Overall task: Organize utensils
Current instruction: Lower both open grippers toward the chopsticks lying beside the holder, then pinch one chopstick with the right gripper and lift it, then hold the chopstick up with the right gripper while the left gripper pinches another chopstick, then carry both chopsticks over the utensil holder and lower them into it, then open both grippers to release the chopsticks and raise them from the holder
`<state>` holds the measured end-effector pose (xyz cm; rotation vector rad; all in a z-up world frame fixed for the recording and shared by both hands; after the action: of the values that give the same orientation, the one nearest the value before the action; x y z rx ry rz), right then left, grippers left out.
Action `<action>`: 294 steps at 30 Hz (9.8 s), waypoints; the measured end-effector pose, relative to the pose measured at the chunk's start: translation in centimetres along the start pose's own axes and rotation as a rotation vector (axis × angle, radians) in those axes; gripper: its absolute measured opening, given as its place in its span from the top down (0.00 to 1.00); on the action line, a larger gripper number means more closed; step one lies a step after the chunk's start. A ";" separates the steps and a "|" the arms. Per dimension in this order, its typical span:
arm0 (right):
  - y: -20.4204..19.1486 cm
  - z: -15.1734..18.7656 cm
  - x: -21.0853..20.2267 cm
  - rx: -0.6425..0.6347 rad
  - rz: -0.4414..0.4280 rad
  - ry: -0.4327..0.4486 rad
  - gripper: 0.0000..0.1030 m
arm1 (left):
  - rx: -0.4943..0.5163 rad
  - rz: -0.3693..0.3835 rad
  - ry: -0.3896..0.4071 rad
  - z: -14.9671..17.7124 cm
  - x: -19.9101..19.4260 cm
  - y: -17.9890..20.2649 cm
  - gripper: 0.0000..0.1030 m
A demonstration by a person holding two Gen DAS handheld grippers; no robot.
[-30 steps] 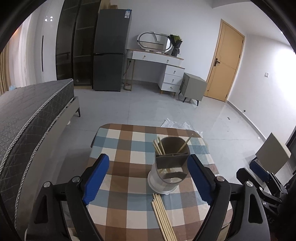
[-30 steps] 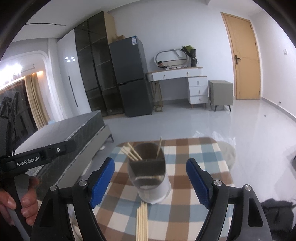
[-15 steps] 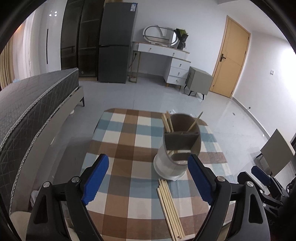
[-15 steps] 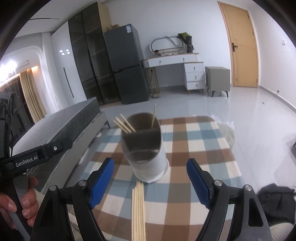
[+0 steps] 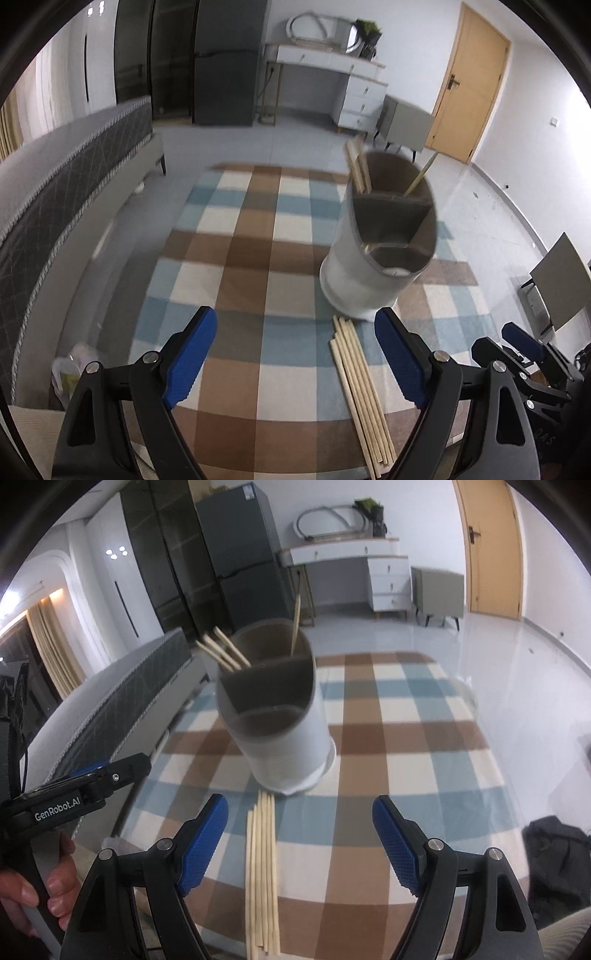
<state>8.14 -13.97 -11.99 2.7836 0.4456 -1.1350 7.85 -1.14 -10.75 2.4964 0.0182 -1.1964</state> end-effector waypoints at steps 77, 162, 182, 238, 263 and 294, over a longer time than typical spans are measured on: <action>-0.7 -0.6 7.2 -0.027 -0.129 -0.146 0.97 | -0.304 -0.162 -0.246 1.4 6.0 -6.5 0.19; 1.9 -2.5 -7.6 0.037 0.018 0.186 0.97 | 0.058 0.128 0.125 -0.6 -4.2 6.0 0.99; 4.8 -6.9 -11.5 0.034 0.080 0.276 0.97 | 0.063 0.234 0.131 -3.7 -6.8 10.0 0.99; 1.0 -21.1 0.9 -0.212 -0.020 0.212 0.94 | -0.155 0.271 0.033 -15.6 1.7 7.9 0.99; 3.7 -15.4 -5.2 -0.020 0.061 0.226 0.42 | -0.121 0.173 0.068 -13.4 -4.3 6.2 0.40; 0.7 -7.6 -8.9 -0.014 0.044 0.232 0.20 | -0.049 0.065 0.166 -6.6 -7.5 4.0 0.17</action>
<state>7.38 -15.13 -0.37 2.9090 0.4075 -0.8000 8.70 -1.60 -0.06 2.5256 0.0092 -0.9494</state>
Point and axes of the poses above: each gripper's, at about its wrist camera, not at the fingertips, and x roughly the way its jaws point, y to its right, z to its underside, the point moved 9 cm from there along x, roughly the way its jaws point, and after that the axes turned 14 degrees about -x, right-handed, at the moved point
